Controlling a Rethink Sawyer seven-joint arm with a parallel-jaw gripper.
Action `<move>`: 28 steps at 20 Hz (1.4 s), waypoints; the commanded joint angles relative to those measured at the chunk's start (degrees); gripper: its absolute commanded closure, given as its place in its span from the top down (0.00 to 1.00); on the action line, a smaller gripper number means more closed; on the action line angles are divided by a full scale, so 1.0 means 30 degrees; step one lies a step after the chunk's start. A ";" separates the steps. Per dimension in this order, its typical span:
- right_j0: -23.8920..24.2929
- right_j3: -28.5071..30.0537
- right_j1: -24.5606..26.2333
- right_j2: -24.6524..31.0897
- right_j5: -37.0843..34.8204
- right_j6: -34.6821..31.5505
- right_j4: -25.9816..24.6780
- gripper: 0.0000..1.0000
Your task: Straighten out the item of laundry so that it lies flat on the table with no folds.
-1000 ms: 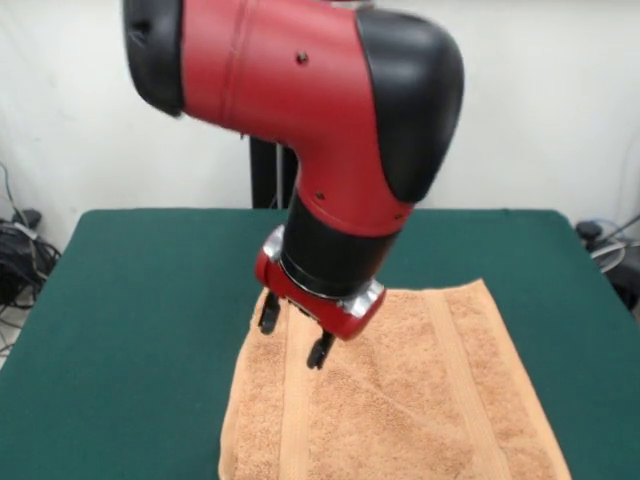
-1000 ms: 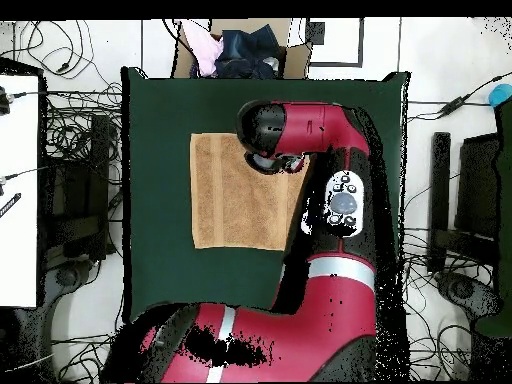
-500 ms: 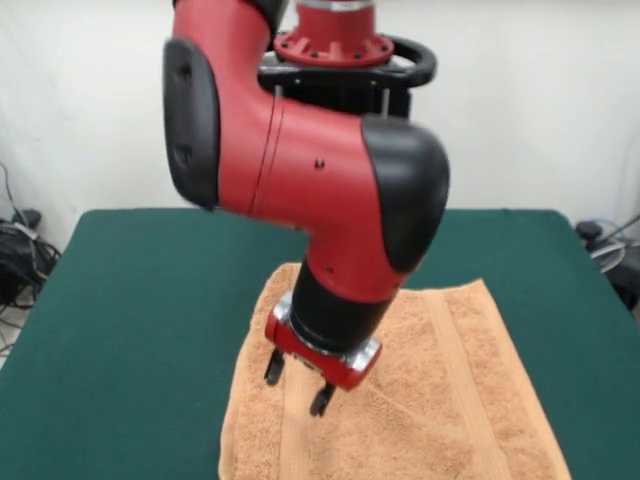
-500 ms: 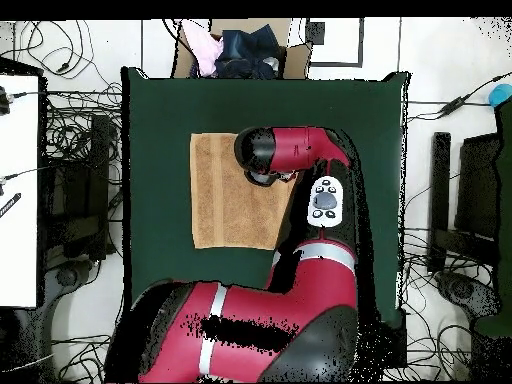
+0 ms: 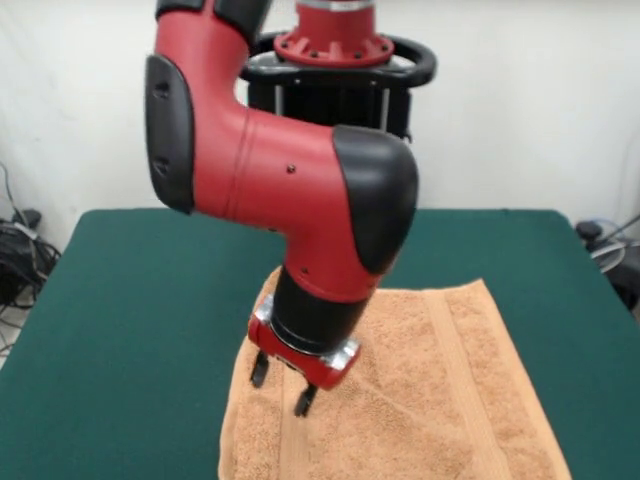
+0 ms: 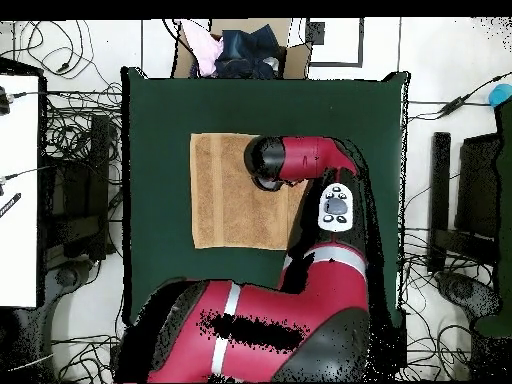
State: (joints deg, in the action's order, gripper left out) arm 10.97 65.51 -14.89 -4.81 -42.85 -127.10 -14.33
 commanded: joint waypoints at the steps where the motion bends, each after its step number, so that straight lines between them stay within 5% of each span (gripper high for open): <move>1: 0.0849 0.3572 -0.0644 0.0174 0.0457 -0.1254 0.0140 1.00; 14: 0.2347 0.0897 0.3742 0.0552 0.5163 -0.0928 -0.1235 1.00; 28: 0.3711 0.0971 0.4730 0.1864 0.7333 0.0351 -0.1693 1.00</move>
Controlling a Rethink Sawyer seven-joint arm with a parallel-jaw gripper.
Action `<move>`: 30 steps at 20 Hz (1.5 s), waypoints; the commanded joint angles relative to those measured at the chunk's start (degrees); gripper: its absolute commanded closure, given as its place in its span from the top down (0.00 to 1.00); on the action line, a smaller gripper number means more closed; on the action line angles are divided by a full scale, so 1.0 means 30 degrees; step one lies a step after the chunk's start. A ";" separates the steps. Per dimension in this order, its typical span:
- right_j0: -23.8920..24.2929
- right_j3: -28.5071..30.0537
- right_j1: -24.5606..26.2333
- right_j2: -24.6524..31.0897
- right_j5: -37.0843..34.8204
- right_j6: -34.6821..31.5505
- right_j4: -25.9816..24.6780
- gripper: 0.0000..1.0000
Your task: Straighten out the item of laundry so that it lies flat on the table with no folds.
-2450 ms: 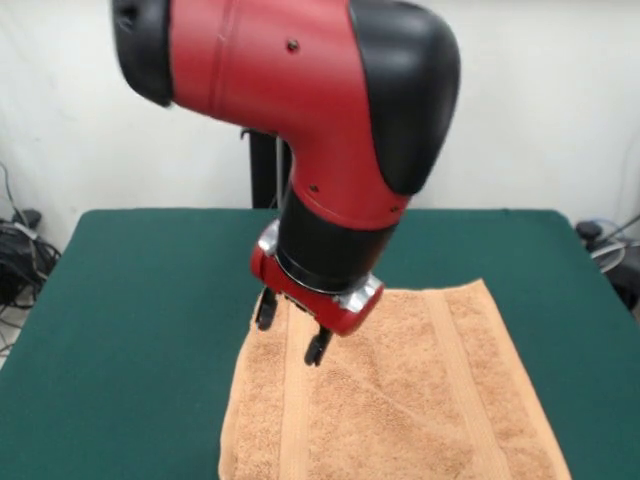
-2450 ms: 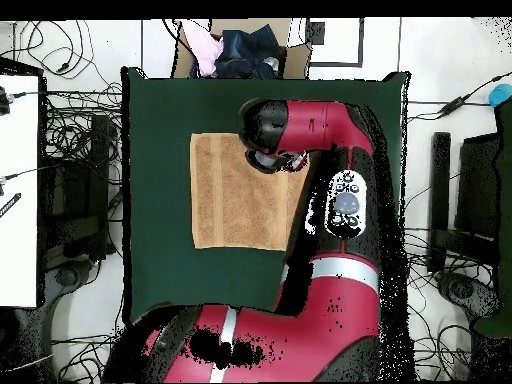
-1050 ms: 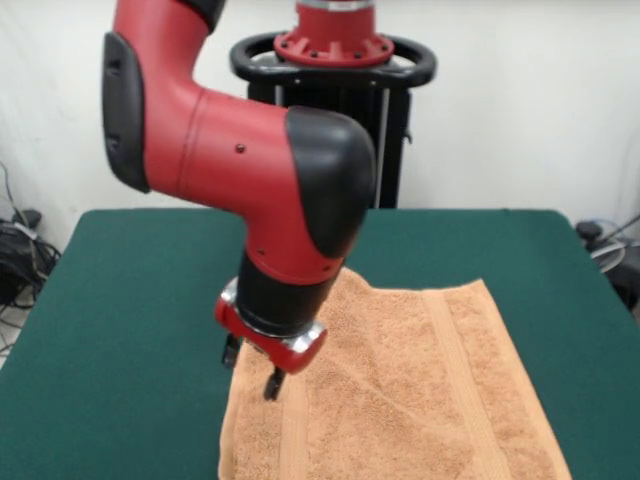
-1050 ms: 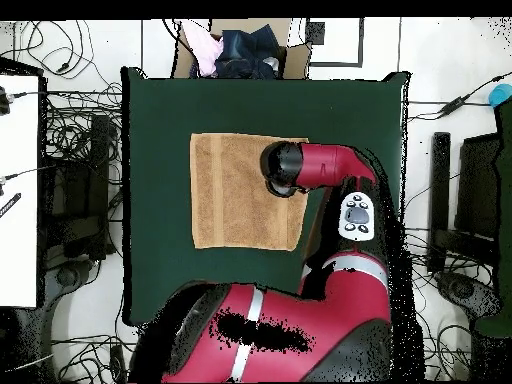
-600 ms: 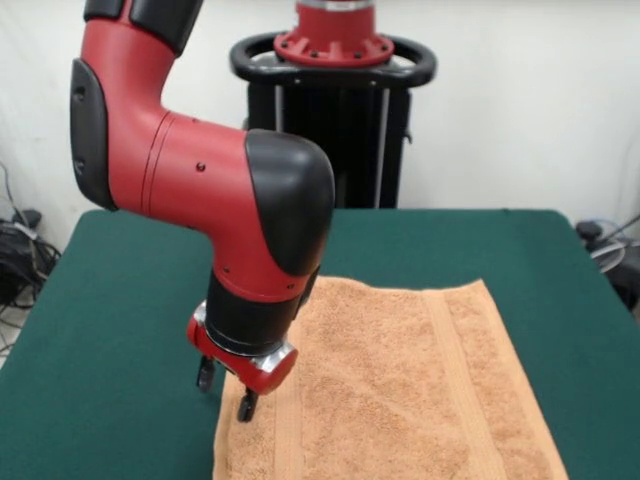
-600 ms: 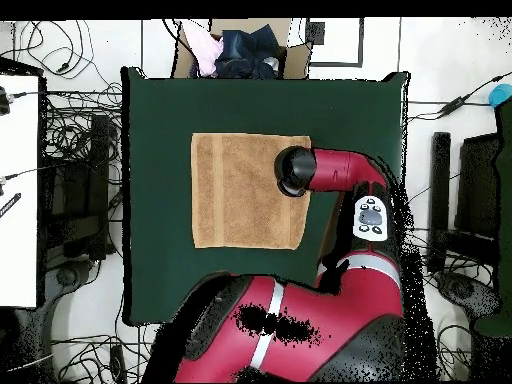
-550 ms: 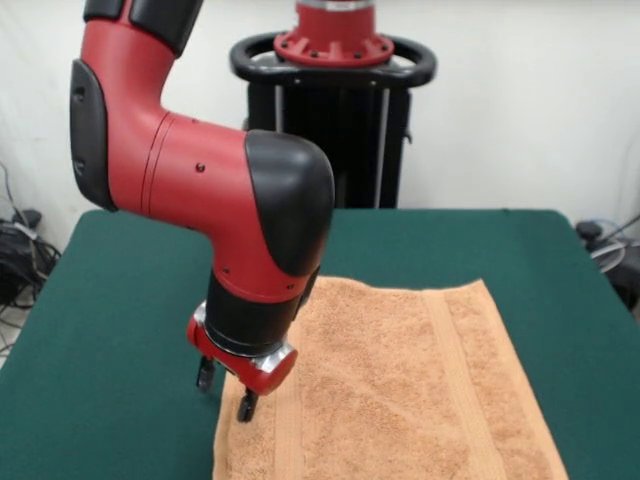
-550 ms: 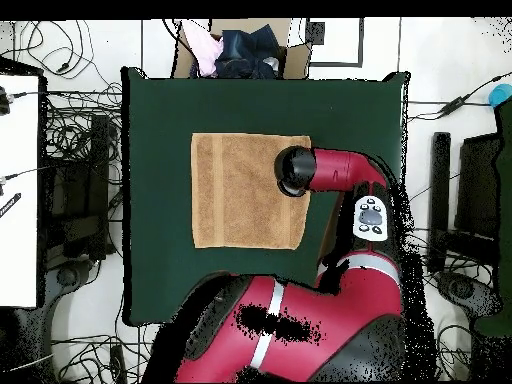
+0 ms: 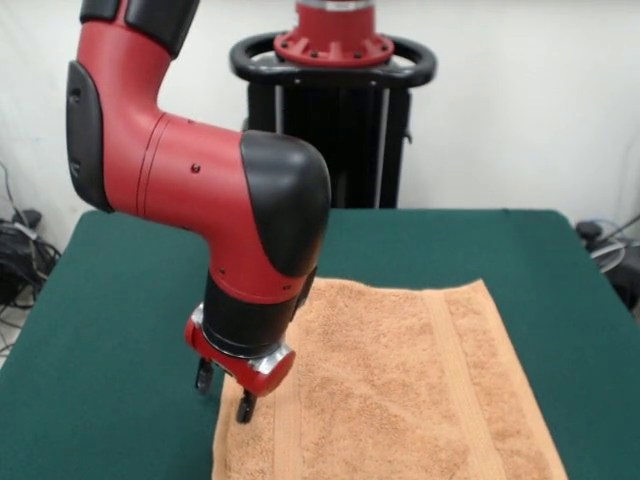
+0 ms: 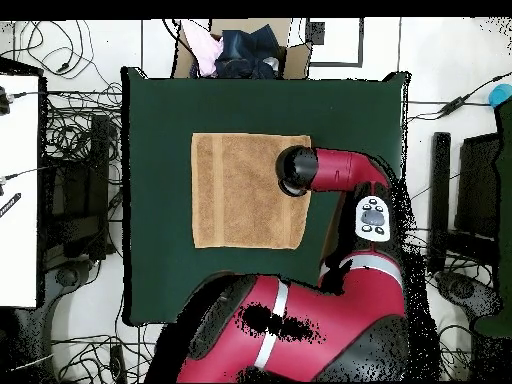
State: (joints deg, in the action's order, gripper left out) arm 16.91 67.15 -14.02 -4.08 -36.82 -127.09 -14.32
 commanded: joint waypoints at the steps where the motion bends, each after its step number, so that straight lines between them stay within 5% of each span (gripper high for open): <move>1: 0.1836 0.0391 0.4436 0.1720 0.5345 0.0439 -0.1897 0.00; 10: 0.3256 -0.0204 0.4668 0.2588 0.5767 0.2776 -0.3275 0.00; 11: 0.3369 -0.0292 0.4669 0.2668 0.5841 0.2814 -0.3653 1.00; 30: 0.5669 -0.1486 0.4940 0.5076 0.5238 0.6605 -0.5916 1.00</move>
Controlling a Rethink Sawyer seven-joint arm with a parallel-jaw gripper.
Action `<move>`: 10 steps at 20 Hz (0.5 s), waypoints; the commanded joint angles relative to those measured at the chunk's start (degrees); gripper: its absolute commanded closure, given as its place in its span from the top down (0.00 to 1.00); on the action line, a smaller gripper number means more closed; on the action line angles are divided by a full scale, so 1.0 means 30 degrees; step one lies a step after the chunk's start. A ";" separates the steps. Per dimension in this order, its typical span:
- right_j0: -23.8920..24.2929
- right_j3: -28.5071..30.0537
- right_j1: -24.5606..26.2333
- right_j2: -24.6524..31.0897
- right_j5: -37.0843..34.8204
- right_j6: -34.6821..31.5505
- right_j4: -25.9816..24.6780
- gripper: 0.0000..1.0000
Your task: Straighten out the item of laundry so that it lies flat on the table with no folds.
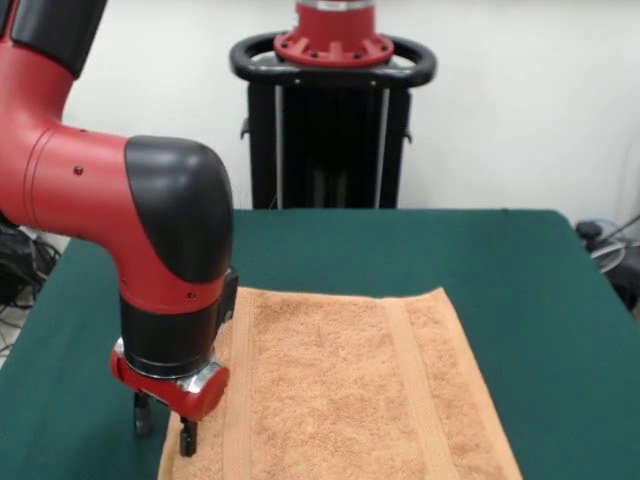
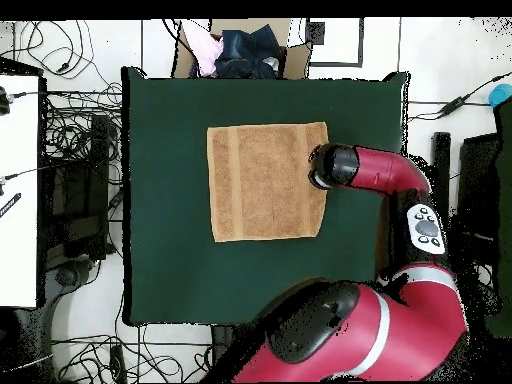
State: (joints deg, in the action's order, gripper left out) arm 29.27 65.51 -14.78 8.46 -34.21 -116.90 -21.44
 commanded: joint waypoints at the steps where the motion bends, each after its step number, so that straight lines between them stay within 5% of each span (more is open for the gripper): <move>1: 0.1224 -0.0947 0.5171 0.0535 0.4346 0.2667 -0.3429 1.00; 2: 0.0770 -0.0980 0.5186 -0.0070 0.4238 0.2169 -0.3125 0.00; 10: -0.2036 -0.1356 0.5052 -0.2546 0.0732 -0.1731 -0.1423 0.00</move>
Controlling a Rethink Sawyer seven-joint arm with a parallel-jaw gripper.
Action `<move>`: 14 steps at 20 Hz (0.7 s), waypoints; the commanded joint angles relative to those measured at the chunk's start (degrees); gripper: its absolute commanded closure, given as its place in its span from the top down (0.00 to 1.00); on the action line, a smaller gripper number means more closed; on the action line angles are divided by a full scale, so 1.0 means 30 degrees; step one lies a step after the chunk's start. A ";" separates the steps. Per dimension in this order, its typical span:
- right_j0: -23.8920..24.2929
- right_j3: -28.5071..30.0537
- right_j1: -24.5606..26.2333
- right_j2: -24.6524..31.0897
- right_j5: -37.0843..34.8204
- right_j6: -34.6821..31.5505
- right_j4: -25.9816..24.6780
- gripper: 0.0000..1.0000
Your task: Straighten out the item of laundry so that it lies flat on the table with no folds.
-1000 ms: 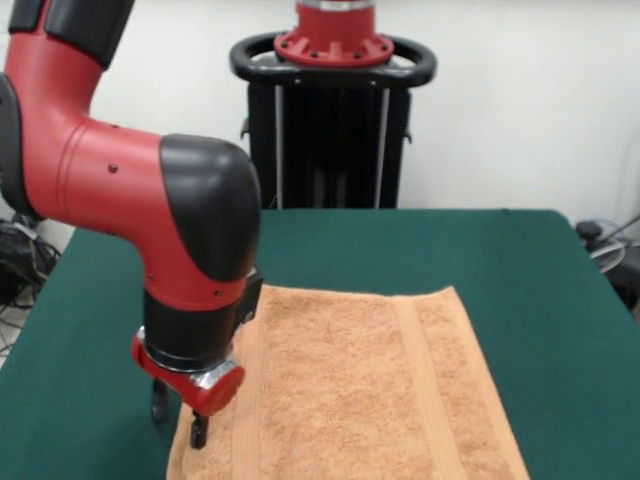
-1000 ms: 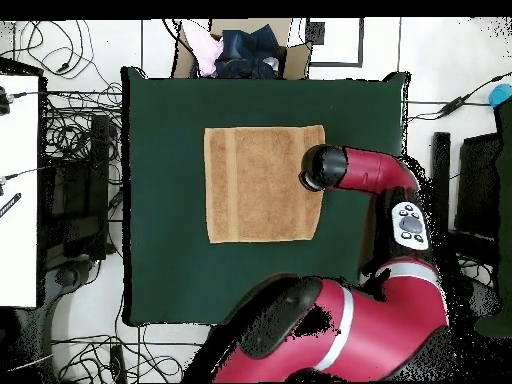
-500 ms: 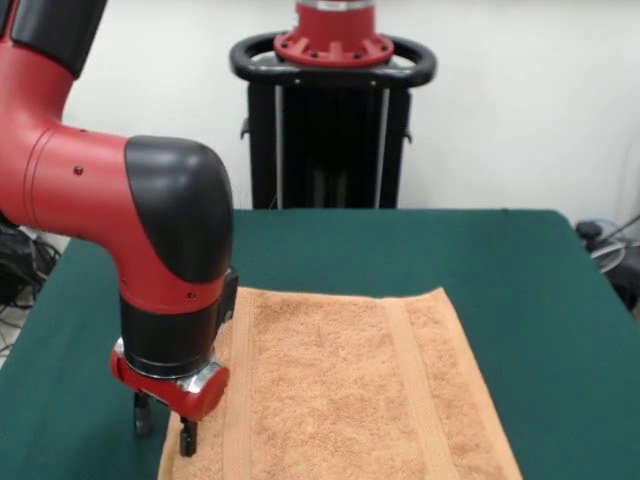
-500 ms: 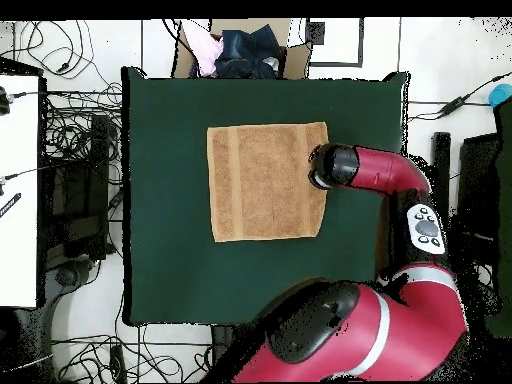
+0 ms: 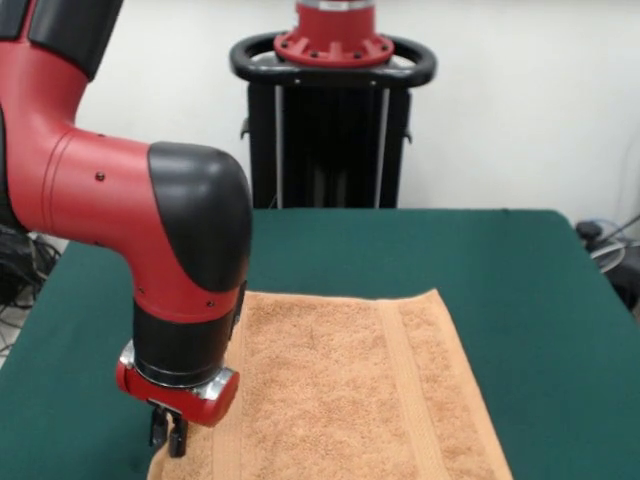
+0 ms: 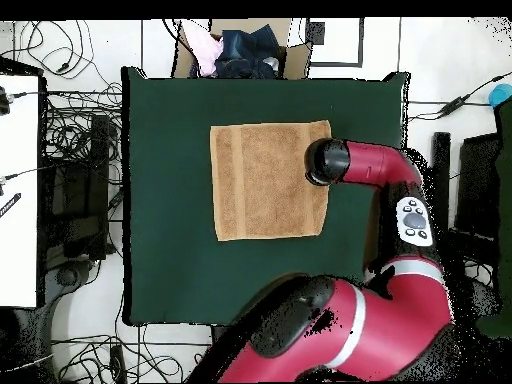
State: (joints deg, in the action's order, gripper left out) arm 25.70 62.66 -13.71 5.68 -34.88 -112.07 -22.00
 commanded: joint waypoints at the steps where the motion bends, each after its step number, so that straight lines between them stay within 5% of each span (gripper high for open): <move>1: -0.0927 -0.0296 0.4650 -0.1652 0.0764 -0.3507 -0.0899 0.00; 14: -0.2849 0.4641 -0.0373 -0.2784 -0.2078 -0.4698 0.2271 0.00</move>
State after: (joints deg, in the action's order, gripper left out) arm 20.38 63.28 -13.83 -1.66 -35.12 -112.07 -19.02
